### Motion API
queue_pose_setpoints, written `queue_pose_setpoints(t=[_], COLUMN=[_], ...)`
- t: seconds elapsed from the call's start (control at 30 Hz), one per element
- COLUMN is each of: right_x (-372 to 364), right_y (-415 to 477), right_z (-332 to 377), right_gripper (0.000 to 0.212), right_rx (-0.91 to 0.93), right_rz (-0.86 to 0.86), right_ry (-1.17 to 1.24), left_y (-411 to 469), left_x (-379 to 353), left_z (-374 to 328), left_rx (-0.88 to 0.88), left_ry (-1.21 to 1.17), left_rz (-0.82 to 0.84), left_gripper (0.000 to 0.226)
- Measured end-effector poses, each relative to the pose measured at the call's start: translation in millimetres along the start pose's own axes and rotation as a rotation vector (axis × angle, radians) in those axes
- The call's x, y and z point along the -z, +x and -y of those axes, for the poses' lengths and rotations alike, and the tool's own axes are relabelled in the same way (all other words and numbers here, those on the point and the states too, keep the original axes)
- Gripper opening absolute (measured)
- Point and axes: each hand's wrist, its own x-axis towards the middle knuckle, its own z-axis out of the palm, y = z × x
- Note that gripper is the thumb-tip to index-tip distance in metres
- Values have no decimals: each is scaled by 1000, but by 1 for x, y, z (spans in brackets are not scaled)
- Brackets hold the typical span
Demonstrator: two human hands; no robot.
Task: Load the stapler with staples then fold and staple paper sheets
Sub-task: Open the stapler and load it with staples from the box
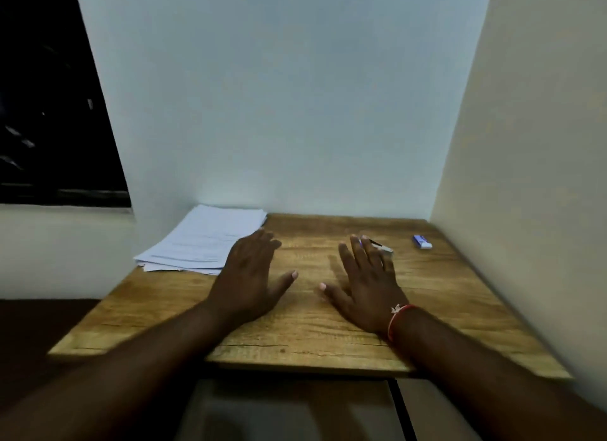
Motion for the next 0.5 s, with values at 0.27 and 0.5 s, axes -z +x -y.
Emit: queue_pose_setpoints(t=[0.27,0.5], right_x=[3,-2], right_y=[-1,12], right_z=[-2,-9], right_gripper=[101,104], right_rx=[8,25], right_rz=[-14,40], right_ry=[19,88], left_y=[0,6], left_x=[6,-6], left_z=[-5,3], left_rx=[45,-12], left_ry=[-44,-20], left_rz=[-14,13], left_gripper=[67,68])
